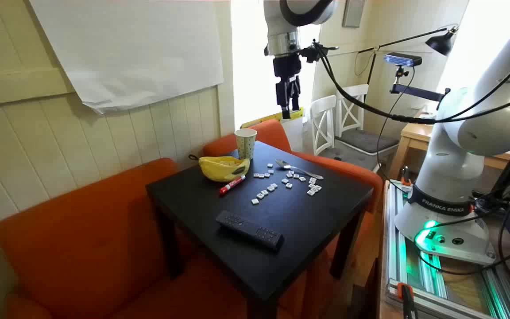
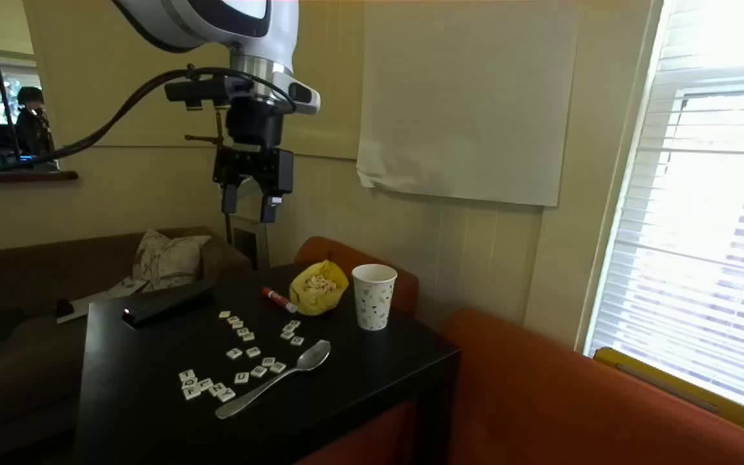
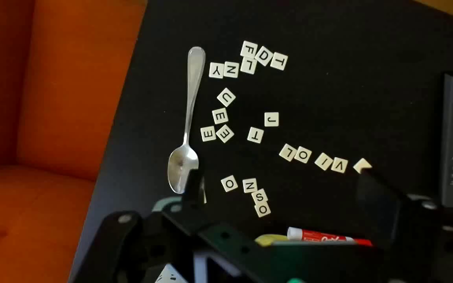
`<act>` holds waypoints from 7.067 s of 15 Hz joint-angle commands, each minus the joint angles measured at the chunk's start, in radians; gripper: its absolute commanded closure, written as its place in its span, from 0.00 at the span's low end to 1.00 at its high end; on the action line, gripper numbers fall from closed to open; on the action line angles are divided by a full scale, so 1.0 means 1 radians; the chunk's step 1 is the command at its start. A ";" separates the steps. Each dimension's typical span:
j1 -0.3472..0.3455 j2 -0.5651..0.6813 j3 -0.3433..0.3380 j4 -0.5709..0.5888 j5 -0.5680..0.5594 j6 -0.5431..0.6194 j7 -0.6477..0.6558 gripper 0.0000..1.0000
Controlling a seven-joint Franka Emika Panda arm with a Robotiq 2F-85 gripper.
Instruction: Press one button on the black remote control.
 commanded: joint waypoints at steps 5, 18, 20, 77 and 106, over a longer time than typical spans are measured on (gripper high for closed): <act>0.000 0.000 0.000 0.001 0.000 -0.002 0.000 0.00; 0.135 -0.037 0.123 -0.231 0.098 0.116 0.062 0.00; 0.155 -0.030 0.137 -0.253 0.153 0.174 0.080 0.00; 0.287 0.261 0.333 -0.227 0.139 0.596 0.526 1.00; 0.296 0.394 0.284 -0.126 0.139 0.498 0.488 1.00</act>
